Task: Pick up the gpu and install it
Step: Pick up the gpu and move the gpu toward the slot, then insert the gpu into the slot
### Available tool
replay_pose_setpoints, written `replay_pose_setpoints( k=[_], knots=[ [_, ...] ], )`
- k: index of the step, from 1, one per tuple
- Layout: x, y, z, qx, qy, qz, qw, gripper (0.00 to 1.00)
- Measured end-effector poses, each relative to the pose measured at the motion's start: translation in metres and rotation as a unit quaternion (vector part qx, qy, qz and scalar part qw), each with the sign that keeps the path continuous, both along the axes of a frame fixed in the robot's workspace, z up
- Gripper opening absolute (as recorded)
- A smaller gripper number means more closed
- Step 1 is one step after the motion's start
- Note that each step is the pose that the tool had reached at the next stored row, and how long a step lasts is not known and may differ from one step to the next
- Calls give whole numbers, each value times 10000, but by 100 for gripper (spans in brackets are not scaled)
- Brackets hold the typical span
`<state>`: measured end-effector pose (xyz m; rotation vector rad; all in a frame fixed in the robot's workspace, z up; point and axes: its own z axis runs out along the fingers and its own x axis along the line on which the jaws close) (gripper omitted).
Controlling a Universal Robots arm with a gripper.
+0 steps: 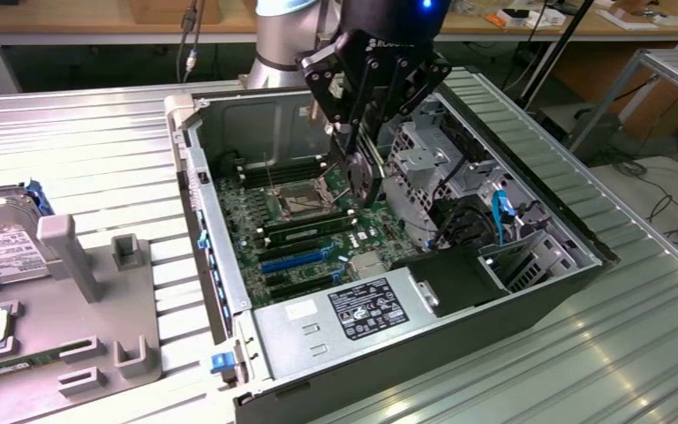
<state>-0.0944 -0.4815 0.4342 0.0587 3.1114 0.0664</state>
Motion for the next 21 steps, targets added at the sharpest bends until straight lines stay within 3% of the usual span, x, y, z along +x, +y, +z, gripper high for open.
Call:
replay_pose_setpoints(
  k=[7, 21],
  knots=[
    [226, 0, 0, 0, 0, 1, 10000, 27],
    [239, 0, 0, 0, 0, 13, 10000, 27]
  ],
)
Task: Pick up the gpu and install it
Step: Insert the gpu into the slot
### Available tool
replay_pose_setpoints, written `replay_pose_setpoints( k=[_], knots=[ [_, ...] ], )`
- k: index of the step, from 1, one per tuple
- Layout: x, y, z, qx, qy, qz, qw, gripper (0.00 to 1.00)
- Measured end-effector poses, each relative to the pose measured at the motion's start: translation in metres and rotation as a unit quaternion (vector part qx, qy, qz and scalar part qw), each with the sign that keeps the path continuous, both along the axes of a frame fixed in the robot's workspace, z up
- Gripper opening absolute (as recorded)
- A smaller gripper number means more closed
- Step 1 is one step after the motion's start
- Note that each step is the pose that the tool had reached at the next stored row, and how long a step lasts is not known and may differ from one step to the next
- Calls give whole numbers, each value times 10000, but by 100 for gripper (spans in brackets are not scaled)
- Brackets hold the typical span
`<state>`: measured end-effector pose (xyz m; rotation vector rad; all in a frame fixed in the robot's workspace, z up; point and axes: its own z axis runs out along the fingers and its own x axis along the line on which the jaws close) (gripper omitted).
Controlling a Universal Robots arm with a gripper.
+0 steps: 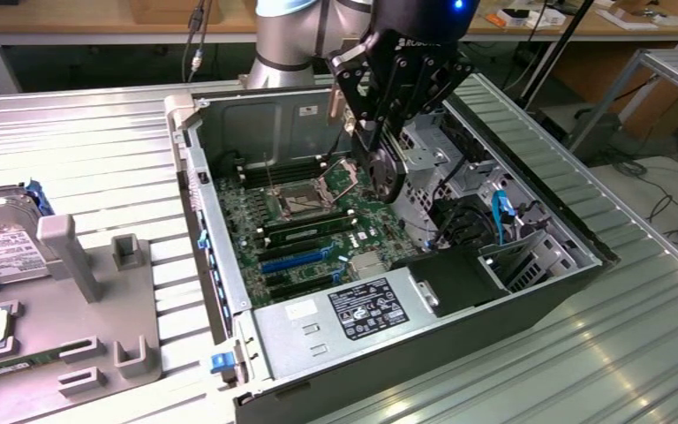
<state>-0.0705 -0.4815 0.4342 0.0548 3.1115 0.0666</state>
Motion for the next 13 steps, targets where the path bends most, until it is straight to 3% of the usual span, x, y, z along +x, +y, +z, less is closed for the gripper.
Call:
replay_pose_setpoints(
  k=[13],
  knots=[
    [0, 0, 0, 0, 0, 329, 9995, 27]
  ],
)
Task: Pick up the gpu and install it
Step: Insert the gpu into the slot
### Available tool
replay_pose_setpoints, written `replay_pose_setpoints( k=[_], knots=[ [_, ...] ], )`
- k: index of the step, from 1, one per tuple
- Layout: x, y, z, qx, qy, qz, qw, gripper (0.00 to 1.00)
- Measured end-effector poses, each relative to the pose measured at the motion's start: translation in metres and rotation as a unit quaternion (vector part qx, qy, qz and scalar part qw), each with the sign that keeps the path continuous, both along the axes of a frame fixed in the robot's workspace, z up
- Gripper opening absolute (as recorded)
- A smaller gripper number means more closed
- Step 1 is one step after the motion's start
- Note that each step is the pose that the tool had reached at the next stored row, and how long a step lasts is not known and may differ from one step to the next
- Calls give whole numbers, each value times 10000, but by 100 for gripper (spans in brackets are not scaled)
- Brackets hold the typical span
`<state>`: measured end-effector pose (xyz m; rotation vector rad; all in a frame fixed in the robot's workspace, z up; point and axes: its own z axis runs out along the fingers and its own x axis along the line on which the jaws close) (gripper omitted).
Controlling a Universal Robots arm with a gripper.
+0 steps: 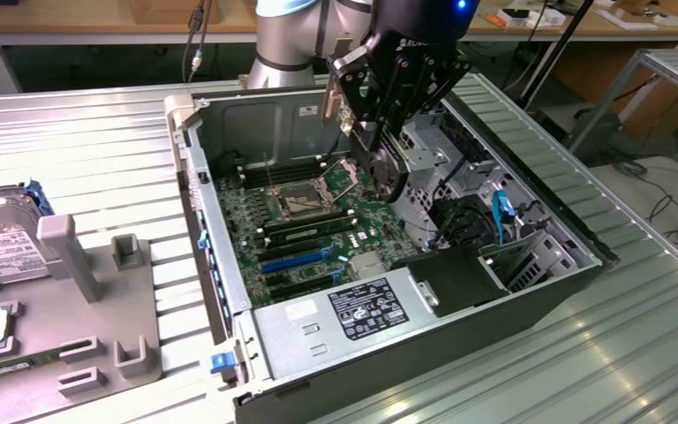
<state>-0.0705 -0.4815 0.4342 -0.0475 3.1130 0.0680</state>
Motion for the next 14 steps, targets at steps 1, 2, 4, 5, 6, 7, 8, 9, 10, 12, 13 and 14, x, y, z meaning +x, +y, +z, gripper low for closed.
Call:
replay_pose_setpoints(
  k=[1, 2, 4, 5, 6, 7, 8, 9, 10, 12, 13, 14],
  knots=[
    [0, 0, 0, 0, 0, 25, 10000, 27],
    [0, 0, 0, 0, 0, 55, 10000, 27],
    [0, 0, 0, 0, 0, 108, 9999, 27],
    [0, 0, 0, 0, 0, 137, 9999, 27],
    [0, 0, 0, 0, 0, 163, 9999, 27],
    [0, 0, 0, 0, 0, 188, 9998, 27],
    [0, 0, 0, 0, 0, 224, 9997, 27],
    [0, 0, 0, 0, 0, 254, 9997, 27],
    [0, 0, 0, 0, 0, 287, 9996, 27],
    [0, 0, 0, 0, 0, 396, 9992, 27],
    [0, 0, 0, 0, 0, 420, 9991, 27],
    [0, 0, 0, 0, 0, 451, 9990, 27]
  ],
)
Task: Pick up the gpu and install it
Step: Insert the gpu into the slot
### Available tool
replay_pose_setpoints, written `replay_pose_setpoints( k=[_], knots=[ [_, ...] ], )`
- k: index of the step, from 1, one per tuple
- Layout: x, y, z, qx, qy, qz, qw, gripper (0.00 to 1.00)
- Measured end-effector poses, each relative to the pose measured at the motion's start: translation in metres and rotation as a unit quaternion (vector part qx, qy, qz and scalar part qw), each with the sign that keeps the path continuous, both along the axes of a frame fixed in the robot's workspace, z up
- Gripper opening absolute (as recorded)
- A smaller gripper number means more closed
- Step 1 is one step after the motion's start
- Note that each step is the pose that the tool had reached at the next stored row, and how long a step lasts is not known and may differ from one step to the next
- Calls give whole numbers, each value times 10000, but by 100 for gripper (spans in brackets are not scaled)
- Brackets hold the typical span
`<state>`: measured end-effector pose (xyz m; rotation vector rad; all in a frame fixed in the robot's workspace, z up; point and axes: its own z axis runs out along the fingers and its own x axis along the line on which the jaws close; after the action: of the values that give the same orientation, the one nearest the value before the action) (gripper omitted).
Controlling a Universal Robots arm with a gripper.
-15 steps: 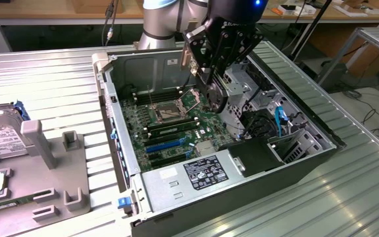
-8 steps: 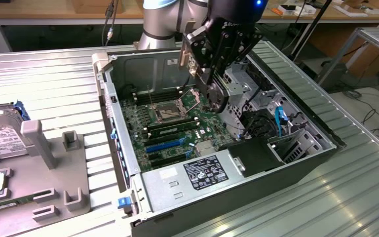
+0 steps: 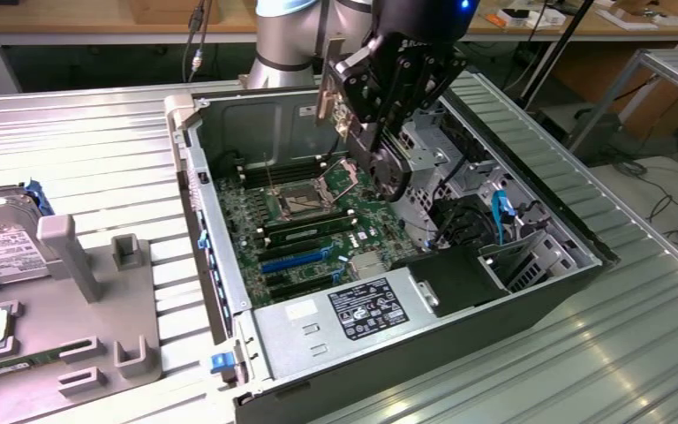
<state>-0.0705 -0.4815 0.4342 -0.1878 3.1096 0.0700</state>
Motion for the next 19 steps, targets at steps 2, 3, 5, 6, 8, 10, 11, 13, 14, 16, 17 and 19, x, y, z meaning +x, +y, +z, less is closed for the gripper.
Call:
replay_pose_setpoints(
  k=[2, 3, 5, 6, 8, 10, 11, 13, 14, 16, 17, 19],
  knots=[
    [0, 0, 0, 0, 0, 58, 10000, 27],
    [0, 0, 0, 0, 0, 89, 10000, 27],
    [0, 0, 0, 0, 0, 161, 9999, 27],
    [0, 0, 0, 0, 0, 219, 9998, 27],
    [0, 0, 0, 0, 0, 331, 9995, 27],
    [0, 0, 0, 0, 0, 458, 9990, 27],
    [0, 0, 0, 0, 0, 507, 9987, 27],
    [0, 0, 0, 0, 0, 569, 9984, 27],
    [0, 0, 0, 0, 0, 609, 9981, 27],
    [0, 0, 0, 0, 0, 682, 9977, 27],
    [0, 0, 0, 0, 0, 717, 9974, 27],
    [0, 0, 0, 0, 0, 879, 9961, 27]
  ],
)
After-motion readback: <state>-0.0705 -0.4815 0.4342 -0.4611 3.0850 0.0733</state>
